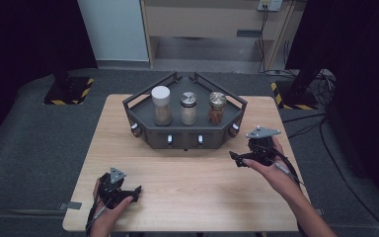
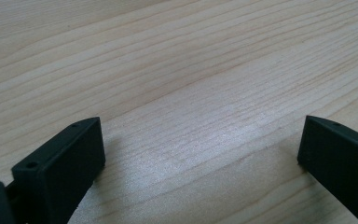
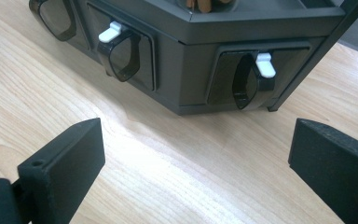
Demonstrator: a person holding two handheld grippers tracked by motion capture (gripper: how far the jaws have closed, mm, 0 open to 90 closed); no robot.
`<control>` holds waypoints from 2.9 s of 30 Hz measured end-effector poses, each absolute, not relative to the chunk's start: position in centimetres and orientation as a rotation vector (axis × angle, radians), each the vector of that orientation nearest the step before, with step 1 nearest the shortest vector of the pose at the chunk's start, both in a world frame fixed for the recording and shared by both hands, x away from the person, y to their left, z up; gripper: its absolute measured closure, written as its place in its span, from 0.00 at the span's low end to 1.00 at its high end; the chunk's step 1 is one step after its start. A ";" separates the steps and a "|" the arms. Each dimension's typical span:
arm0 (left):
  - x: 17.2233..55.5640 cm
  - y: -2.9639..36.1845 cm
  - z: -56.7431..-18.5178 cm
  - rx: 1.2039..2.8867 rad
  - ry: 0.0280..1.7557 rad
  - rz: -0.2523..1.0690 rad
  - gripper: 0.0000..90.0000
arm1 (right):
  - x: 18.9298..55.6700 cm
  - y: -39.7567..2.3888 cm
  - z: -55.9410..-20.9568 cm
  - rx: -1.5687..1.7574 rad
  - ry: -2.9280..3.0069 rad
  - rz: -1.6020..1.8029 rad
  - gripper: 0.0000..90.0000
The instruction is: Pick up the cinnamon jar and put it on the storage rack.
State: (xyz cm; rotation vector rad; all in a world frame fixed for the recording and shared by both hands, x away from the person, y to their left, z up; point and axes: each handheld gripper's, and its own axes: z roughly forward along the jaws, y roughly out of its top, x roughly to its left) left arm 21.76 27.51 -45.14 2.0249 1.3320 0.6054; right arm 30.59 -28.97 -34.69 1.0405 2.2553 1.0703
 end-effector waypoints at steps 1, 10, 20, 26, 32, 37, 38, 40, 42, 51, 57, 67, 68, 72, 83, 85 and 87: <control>21.8 27.5 -45.1 2.025 1.332 0.605 0.00 | 30.5 -29.0 -34.7 1.042 2.255 1.071 0.04; 21.8 27.5 -45.1 2.025 1.332 0.606 0.00 | 30.0 -29.1 -35.3 1.041 2.266 1.078 0.04; 21.8 27.5 -45.1 2.025 1.332 0.606 0.00 | 29.4 -29.1 -35.8 1.034 2.281 1.075 0.04; 21.8 27.5 -45.1 2.025 1.332 0.606 0.00 | 29.1 -29.0 -36.2 1.033 2.293 1.076 0.04; 21.8 27.5 -45.1 2.025 1.333 0.606 0.00 | 28.9 -29.0 -36.7 1.031 2.301 1.079 0.04; 21.7 27.5 -45.1 2.024 1.333 0.606 0.00 | 28.7 -28.9 -37.1 1.029 2.309 1.071 0.04; 21.8 27.5 -45.1 2.025 1.332 0.606 0.00 | 28.6 -28.9 -37.1 1.034 2.308 1.072 0.04; 21.8 27.5 -45.1 2.025 1.333 0.606 0.00 | 28.5 -28.9 -37.3 1.033 2.309 1.078 0.04; 21.8 27.5 -45.1 2.025 1.332 0.606 0.00 | 28.4 -28.9 -37.4 1.032 2.312 1.083 0.04; 21.7 27.5 -45.1 2.025 1.332 0.606 0.00 | 27.9 -28.4 -37.9 1.018 2.331 1.088 0.04; 21.7 27.5 -45.1 2.025 1.333 0.606 0.00 | 27.7 -28.0 -38.5 1.009 2.353 1.085 0.04; 21.7 27.5 -45.1 2.024 1.333 0.607 0.00 | 27.2 -27.4 -39.8 1.013 2.378 1.090 0.04; 21.7 27.5 -45.1 2.025 1.333 0.608 0.00 | 27.2 -27.3 -39.9 1.013 2.381 1.089 0.04; 21.7 27.5 -45.1 2.024 1.333 0.608 0.00 | 27.3 -27.1 -40.4 1.017 2.388 1.088 0.04; 21.7 27.5 -45.1 2.024 1.333 0.609 0.00 | 27.3 -26.3 -43.0 1.050 2.422 1.071 0.04; 21.7 27.5 -45.1 2.024 1.333 0.609 0.00 | 27.3 -26.2 -43.5 1.057 2.426 1.067 0.04; 21.7 27.5 -45.2 2.024 1.333 0.609 0.00 | 27.3 -26.0 -43.9 1.057 2.432 1.057 0.04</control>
